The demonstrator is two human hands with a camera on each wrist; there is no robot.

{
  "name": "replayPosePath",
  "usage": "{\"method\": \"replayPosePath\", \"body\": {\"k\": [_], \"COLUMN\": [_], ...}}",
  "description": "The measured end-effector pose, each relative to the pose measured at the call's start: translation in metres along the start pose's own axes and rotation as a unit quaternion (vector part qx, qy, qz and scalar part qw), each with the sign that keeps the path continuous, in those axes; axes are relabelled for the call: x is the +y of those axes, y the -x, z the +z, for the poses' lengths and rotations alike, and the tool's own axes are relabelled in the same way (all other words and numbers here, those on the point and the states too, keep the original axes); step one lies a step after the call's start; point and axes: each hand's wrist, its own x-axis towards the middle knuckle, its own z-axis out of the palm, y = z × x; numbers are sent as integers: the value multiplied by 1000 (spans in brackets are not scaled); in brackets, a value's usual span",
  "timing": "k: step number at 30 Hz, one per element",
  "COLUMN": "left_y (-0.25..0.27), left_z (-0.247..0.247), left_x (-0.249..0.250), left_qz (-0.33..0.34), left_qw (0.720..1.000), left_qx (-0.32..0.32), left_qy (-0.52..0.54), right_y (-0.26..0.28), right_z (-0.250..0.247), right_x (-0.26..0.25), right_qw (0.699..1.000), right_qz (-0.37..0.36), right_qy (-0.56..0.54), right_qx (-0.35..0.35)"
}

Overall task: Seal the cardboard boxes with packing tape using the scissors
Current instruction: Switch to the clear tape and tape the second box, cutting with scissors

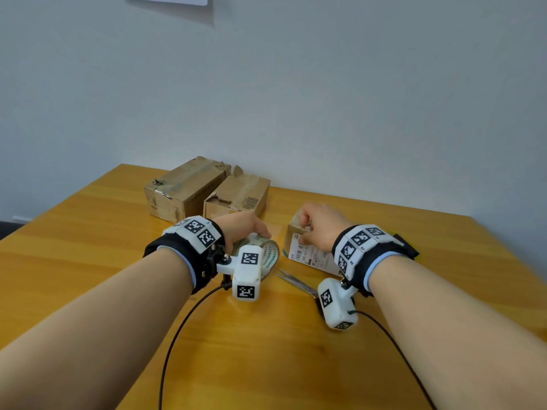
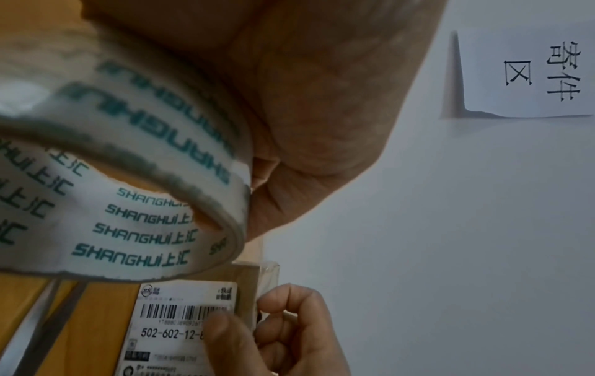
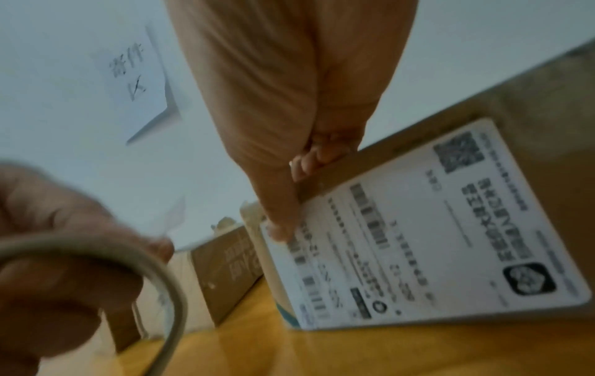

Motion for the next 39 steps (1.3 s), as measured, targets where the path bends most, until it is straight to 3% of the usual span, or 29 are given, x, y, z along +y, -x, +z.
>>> {"method": "replayPosePath", "body": {"k": [11, 16, 19, 27, 30, 33, 36, 39], "left_y": [-5, 2, 5, 19, 25, 30, 36, 42], "left_z": [3, 2, 3, 16, 22, 26, 32, 40], "left_x": [1, 2, 4, 21, 24, 28, 38, 55], "left_qz": [11, 35, 53, 94, 88, 96, 134, 184], "left_qw": [1000, 995, 989, 987, 986, 984, 981, 972], "left_qx": [-18, -51, -71, -78, -77, -69, -53, -22], "left_qy": [16, 74, 119, 102, 115, 137, 133, 143], "right_y": [10, 24, 32, 40, 53, 65, 70, 79], "right_z": [-5, -6, -9, -23, -22, -23, -39, -62], "right_x": [10, 16, 20, 16, 16, 21, 24, 14], "right_qw": [999, 995, 988, 970, 972, 978, 989, 935], "right_qz": [30, 102, 138, 208, 190, 147, 85, 29], "right_qy": [-19, 16, 63, 96, 83, 45, -122, -353], "right_qx": [-28, -5, -20, -78, -113, -141, -3, 1]}}
